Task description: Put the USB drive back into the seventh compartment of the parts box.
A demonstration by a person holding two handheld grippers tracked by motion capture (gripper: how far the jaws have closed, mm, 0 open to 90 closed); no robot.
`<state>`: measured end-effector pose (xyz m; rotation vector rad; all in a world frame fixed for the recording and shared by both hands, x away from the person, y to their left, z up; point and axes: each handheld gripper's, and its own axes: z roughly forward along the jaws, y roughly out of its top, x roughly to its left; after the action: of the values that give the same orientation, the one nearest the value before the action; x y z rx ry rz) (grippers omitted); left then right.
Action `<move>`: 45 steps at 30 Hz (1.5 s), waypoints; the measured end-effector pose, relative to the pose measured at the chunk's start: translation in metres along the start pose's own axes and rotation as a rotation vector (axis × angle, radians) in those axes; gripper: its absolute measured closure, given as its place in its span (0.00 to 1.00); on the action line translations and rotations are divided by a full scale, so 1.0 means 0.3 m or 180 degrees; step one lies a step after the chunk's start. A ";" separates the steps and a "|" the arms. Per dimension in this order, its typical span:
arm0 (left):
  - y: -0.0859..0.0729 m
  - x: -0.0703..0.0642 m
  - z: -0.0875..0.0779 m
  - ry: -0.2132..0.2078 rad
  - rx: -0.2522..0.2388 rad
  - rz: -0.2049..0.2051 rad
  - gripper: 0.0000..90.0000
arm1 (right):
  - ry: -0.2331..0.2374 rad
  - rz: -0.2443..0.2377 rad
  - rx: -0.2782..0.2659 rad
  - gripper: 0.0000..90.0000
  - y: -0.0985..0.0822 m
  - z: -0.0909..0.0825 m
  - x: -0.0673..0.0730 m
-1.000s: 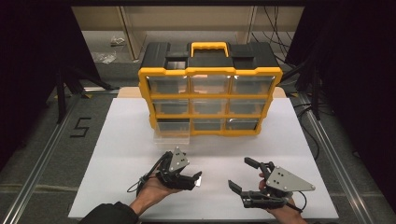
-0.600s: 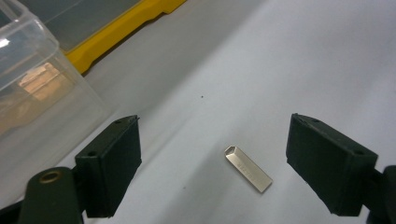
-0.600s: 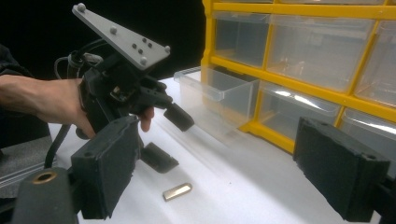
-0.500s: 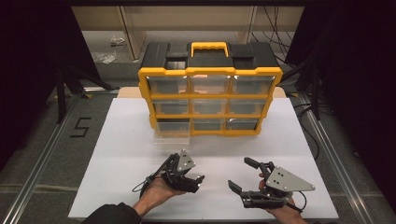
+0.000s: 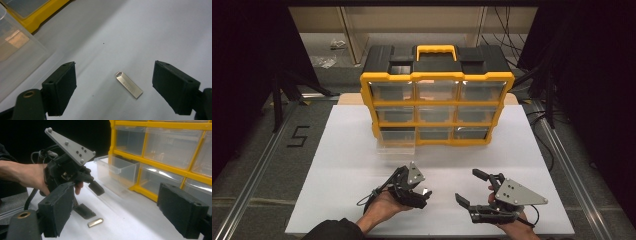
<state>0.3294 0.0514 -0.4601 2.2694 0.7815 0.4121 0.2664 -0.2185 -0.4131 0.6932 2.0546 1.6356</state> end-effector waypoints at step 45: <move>-0.006 -0.029 0.075 -0.0280 0.0463 0.0016 0.75 | 0.0004 -0.0006 0.0008 0.17 -0.001 0.001 0.001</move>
<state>0.3327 0.0356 -0.4779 2.4072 0.7834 0.2632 0.2663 -0.2181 -0.4134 0.6910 2.0580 1.6332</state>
